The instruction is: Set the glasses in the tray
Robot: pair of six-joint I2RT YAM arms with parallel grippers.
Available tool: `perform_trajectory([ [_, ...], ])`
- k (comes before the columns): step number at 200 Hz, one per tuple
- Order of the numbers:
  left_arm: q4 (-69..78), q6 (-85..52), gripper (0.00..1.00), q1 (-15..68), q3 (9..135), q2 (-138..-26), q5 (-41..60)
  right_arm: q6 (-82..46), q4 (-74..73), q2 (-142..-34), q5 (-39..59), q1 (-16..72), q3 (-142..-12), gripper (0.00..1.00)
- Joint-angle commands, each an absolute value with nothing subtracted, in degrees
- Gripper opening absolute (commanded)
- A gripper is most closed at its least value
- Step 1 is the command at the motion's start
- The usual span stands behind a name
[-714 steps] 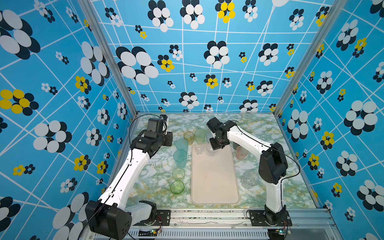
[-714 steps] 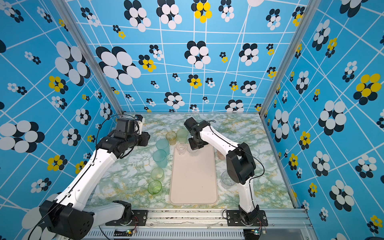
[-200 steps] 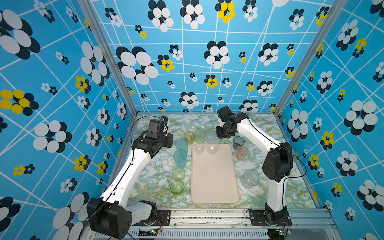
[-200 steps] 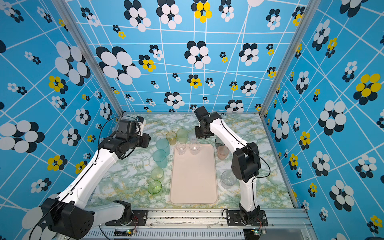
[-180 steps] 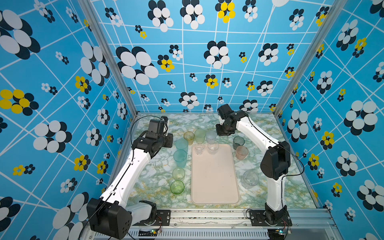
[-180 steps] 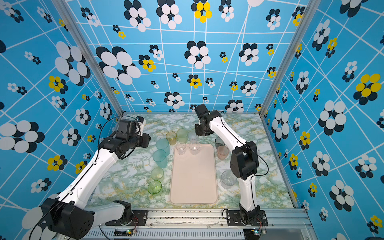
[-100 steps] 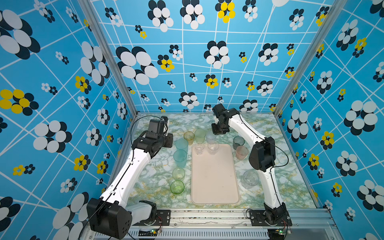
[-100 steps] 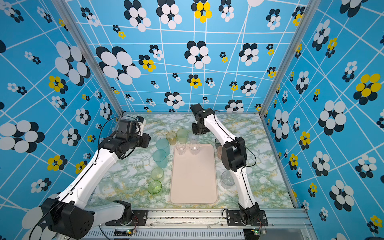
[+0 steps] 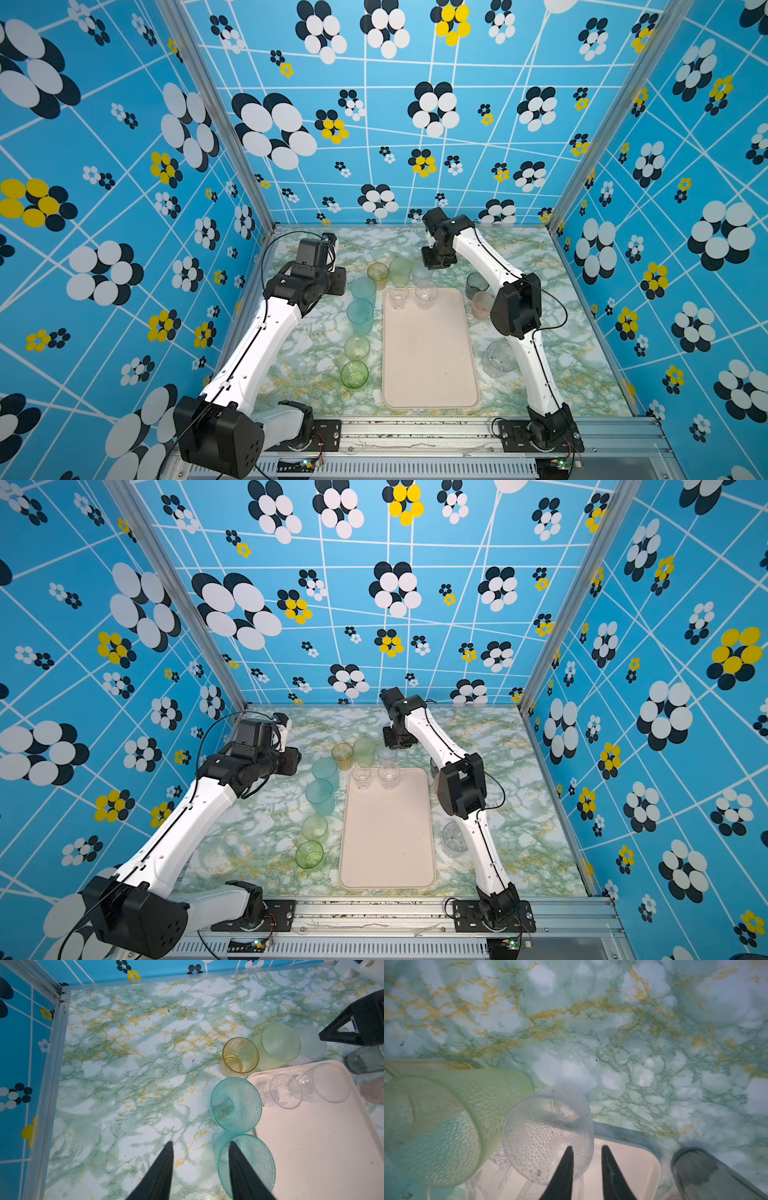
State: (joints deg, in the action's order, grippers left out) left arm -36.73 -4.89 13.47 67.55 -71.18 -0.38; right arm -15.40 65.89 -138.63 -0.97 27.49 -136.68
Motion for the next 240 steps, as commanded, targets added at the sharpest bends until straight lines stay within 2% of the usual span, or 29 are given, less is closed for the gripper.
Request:
perform_trajectory([
  [1,-37.27,-4.04,0.45,12.83,67.32,-71.19,-0.08,-14.86,68.44,-140.68,-1.79,27.0,-139.05,0.26],
  [97,-37.48,-3.86,0.45,12.22,67.15,-70.84,0.12,-15.03,69.37,-144.01,-0.86,26.78,-142.29,0.21],
  [140,-37.59,-3.87,0.45,12.03,67.06,-70.52,0.13,-14.87,69.17,-143.96,-1.57,26.81,-142.22,0.14],
  [174,-37.45,-3.91,0.45,12.04,66.75,-70.58,0.29,-14.51,68.69,-142.94,-3.81,26.8,-140.96,0.08],
  [240,-36.93,-4.04,0.45,12.04,66.2,-70.41,0.85,-14.54,65.13,-138.3,-6.62,26.64,-135.13,0.06],
])
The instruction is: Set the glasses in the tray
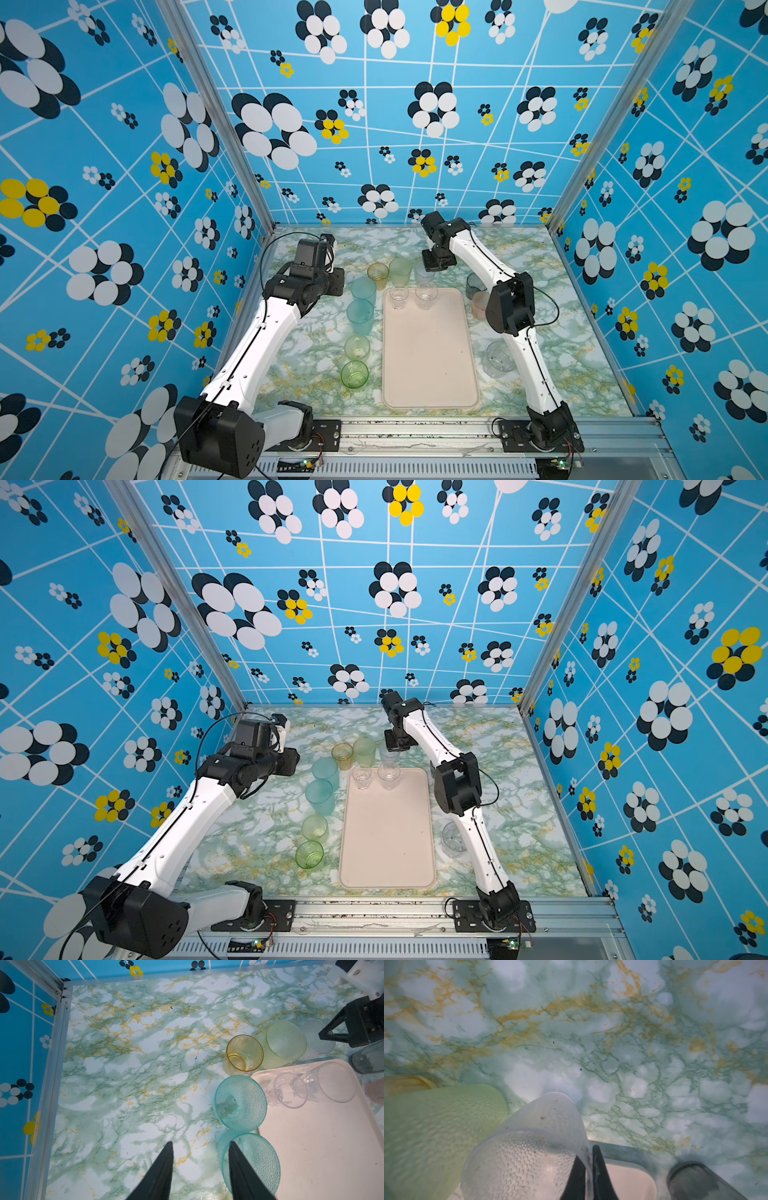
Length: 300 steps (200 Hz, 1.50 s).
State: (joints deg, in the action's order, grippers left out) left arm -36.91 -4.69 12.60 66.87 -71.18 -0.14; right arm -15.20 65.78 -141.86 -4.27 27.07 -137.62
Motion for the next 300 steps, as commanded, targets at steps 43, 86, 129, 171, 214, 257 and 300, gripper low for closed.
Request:
perform_trajectory([
  [43,-36.83,-4.26,0.45,12.04,65.74,-69.87,1.11,-15.38,59.29,-130.01,-8.56,25.58,-126.91,0.06],
  [86,-36.9,-4.42,0.45,12.04,65.87,-69.42,1.22,-13.23,59.97,-120.94,-11.92,24.96,-120.19,0.06],
  [129,-37.27,-5.01,0.45,12.13,66.68,-68.64,1.9,-11.65,61.61,-113.74,-12.54,24.96,-110.23,0.06],
  [171,-38.43,-5.17,0.45,12.3,68.25,-68.14,2.63,-12.72,60.23,-107.32,-12.39,24.96,-99.98,0.06],
  [214,-38.26,-5.8,0.45,12.85,68.5,-68.06,3.18,-14.12,58.44,-105.88,-9.74,25.24,-94.59,0.06],
  [257,-38.64,-5.8,0.45,13.09,68.63,-68.07,2.98,-14.41,57.23,-106.61,-9.23,25.82,-92.95,0.06],
  [300,-38.77,-5.8,0.45,13.18,68.47,-67.94,2.67,-14.59,55.92,-108.02,-9.05,25.78,-92.72,0.06],
])
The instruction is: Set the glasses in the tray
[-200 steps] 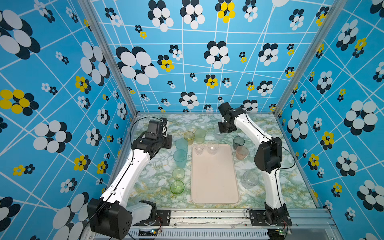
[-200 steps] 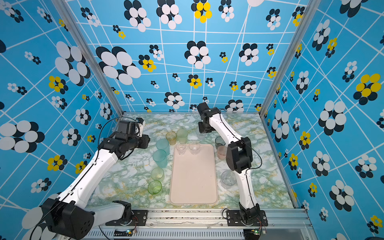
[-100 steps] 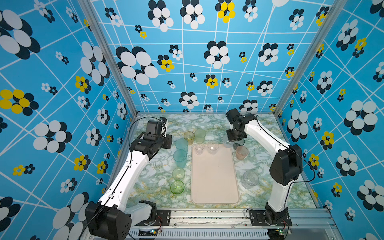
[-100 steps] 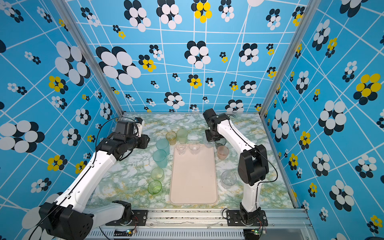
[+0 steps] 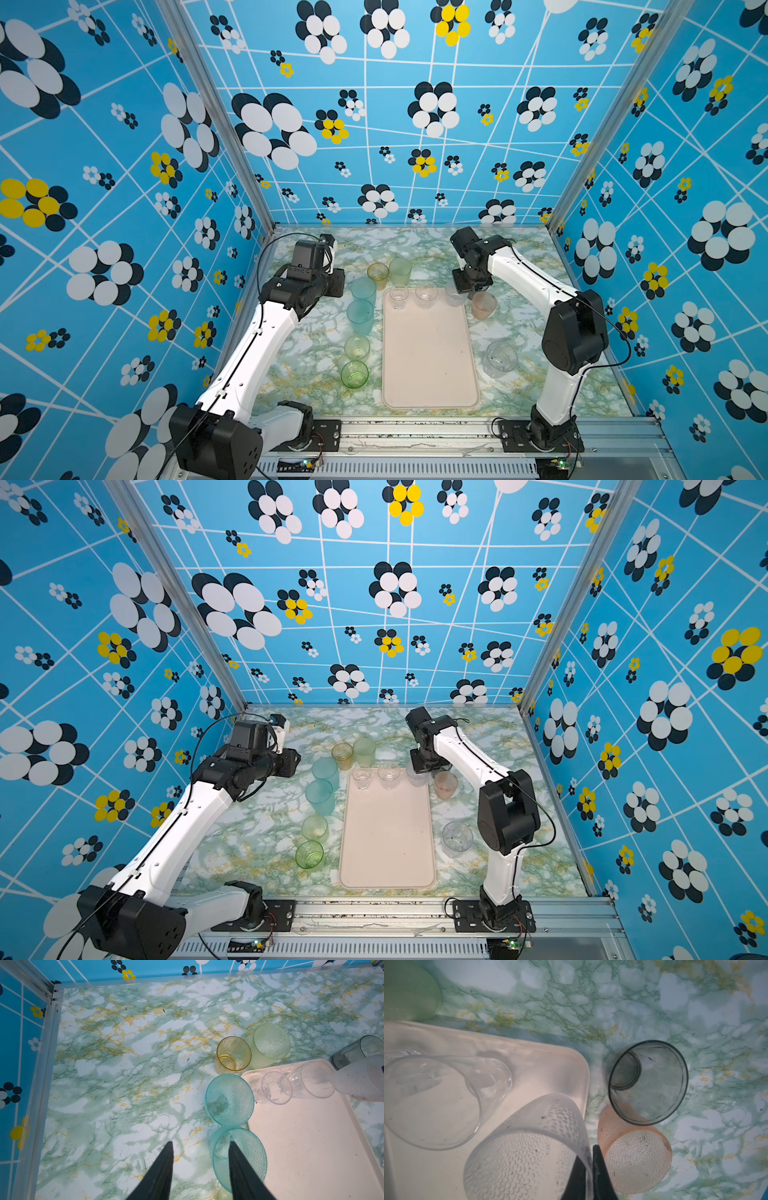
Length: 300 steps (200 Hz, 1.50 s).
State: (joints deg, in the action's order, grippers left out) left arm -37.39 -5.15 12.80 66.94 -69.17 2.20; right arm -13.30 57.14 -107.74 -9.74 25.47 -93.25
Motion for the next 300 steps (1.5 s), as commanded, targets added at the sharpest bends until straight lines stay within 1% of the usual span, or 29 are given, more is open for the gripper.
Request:
perform_trajectory([
  [1,-38.81,-5.76,0.45,13.18,68.47,-67.94,2.65,-14.59,55.91,-108.06,-9.1,25.81,-92.77,0.06],
  [60,-39.38,-5.28,0.45,13.18,68.64,-68.14,2.33,-14.77,55.21,-111.21,-8.44,25.78,-93.53,0.06],
  [198,-39.68,-4.48,0.45,13.09,69.15,-68.88,1.93,-15.01,54.01,-114.96,-7.83,25.14,-94.17,0.07],
  [245,-39.58,-4.57,0.45,13.06,69.2,-69.34,1.93,-15.14,53.88,-115.31,-7.71,24.96,-93.61,0.14],
  [300,-39.38,-4.75,0.45,13.1,69.08,-69.26,1.93,-15.21,53.9,-114.44,-7.95,24.96,-93.69,0.18],
])
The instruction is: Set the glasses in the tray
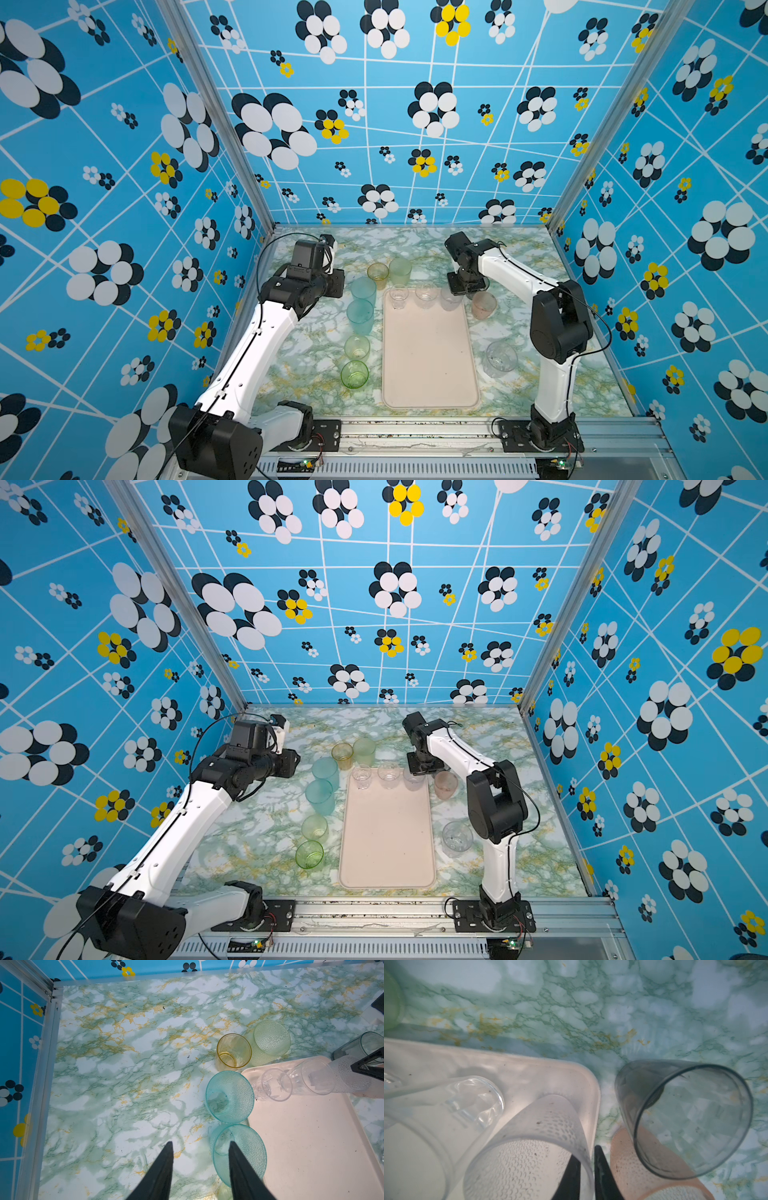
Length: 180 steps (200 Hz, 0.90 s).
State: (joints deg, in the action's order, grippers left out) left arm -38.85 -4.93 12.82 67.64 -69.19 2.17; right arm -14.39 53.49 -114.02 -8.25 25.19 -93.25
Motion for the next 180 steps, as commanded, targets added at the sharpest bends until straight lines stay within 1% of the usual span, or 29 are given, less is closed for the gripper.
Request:
perform_trajectory([
  [1,-39.38,-4.75,0.45,13.1,69.04,-69.26,1.93,-15.21,53.89,-114.39,-7.97,24.96,-93.69,0.18],
  [40,-39.16,-4.83,0.45,13.1,68.83,-68.91,2.03,-15.29,54.31,-112.85,-8.55,24.96,-93.6,0.24],
  [58,-39.03,-5.09,0.45,13.07,68.66,-68.65,2.07,-15.38,54.49,-111.0,-8.61,24.96,-93.3,0.25],
  [90,-38.35,-5.53,0.45,13.73,68.38,-68.25,2.38,-16.2,53.76,-104.83,-8.59,24.96,-92.21,0.26],
  [103,-38.0,-5.54,0.45,14.44,68.36,-68.05,2.45,-16.9,52.99,-101.55,-9.04,24.96,-89.28,0.27],
  [127,-37.47,-5.63,0.45,17.0,69.11,-68.33,1.82,-17.97,51.77,-95.15,-11.35,24.95,-86.71,0.29],
  [160,-38.61,-5.89,0.44,24.26,71.99,-70.06,0.38,-19.23,52.54,-87.68,-14.5,23.58,-83.91,0.3],
  [163,-38.77,-5.89,0.4,25.09,72.3,-70.31,0.16,-19.43,52.56,-87.0,-14.69,23.37,-83.57,0.3],
  [180,-39.22,-6.66,0.33,29.59,73.49,-71.65,1.04,-20.19,52.65,-83.19,-15.38,21.76,-81.55,0.31],
])
